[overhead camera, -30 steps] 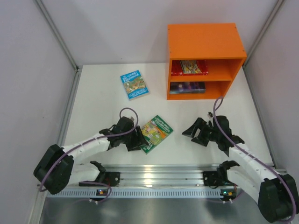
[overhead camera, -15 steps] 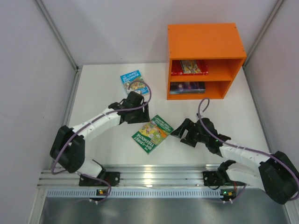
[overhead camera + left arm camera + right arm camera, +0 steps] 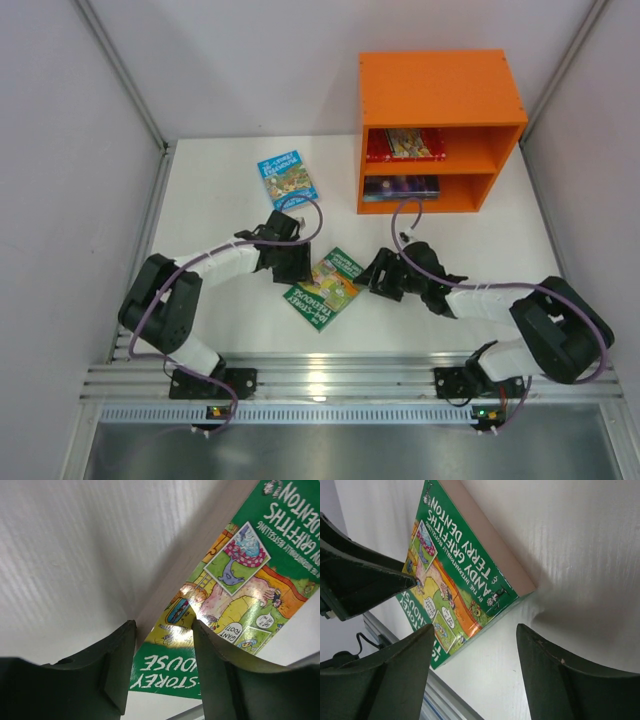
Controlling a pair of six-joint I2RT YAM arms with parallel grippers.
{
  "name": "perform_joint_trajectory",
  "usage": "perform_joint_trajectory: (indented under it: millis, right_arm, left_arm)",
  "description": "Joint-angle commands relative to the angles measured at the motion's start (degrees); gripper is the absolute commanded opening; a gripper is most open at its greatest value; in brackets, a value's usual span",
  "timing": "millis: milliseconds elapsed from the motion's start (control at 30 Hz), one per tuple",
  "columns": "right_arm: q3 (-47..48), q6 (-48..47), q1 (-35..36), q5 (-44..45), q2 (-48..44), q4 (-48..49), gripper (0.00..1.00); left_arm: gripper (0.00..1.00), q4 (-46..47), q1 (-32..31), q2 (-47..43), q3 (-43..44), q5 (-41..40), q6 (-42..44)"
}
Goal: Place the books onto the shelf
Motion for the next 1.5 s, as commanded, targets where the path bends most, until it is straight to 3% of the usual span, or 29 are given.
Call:
perform_joint_trajectory:
  millis: [0, 300, 467, 633, 933, 1033, 1167, 1200, 1267, 1467]
  right_arm:
    - [3.1, -3.0, 0.7, -0.3, 1.9, 4.2, 0.66]
    - [8.9, -8.9, -1.3, -2.5, 5.9, 1.5, 0.59]
    - [10.8, -12.4, -2.3, -1.1, 3.2, -6.6, 0.63]
    - [8.6, -11.5, -2.4, -0.3, -2.8, -11.6, 0.70]
    - [1.6, -7.6, -1.9, 0.2, -9.9, -11.1, 0.72]
    - [0.7, -6.7, -1.4, 0.8, -10.1, -10.8, 0.74]
    - [-0.4, -4.9, -0.4, 1.5, -9.6, -8.9, 0.79]
    - [-0.6, -4.0, 0.0, 1.7, -9.3, -8.1, 0.80]
    - [-1.0, -2.9, 0.8, 2.0, -8.2, -6.9, 0.84]
    - [-1.6, 1.0, 2.5, 2.7, -4.2, -1.8, 0.91]
  left_arm:
    - [0.53, 6.4, 0.2, 0.5, -3.9, 9.5, -0.6]
    - [0.43, 13.7, -0.3, -4.7, -11.8, 17.5, -9.2]
    - [0.54, 9.9, -0.1, -9.7, -10.5, 15.1, -10.6]
    - [0.60, 3.9, 1.1, -6.2, -5.1, 10.9, -6.0]
    - [0.56, 9.2, 2.2, 1.6, -3.2, 14.8, -2.0]
    - [0.48, 10.0, 2.5, 3.6, -3.3, 14.9, -2.4]
    - [0.23, 10.8, 5.2, 5.4, -5.8, 15.4, -3.7]
    - [0.12, 11.1, 6.1, 6.0, -6.4, 16.9, -4.0]
    - [0.03, 11.6, 9.5, 6.8, -8.3, 18.8, -4.3]
    - [0.00, 11.6, 15.0, 8.2, -11.3, 21.1, -3.0]
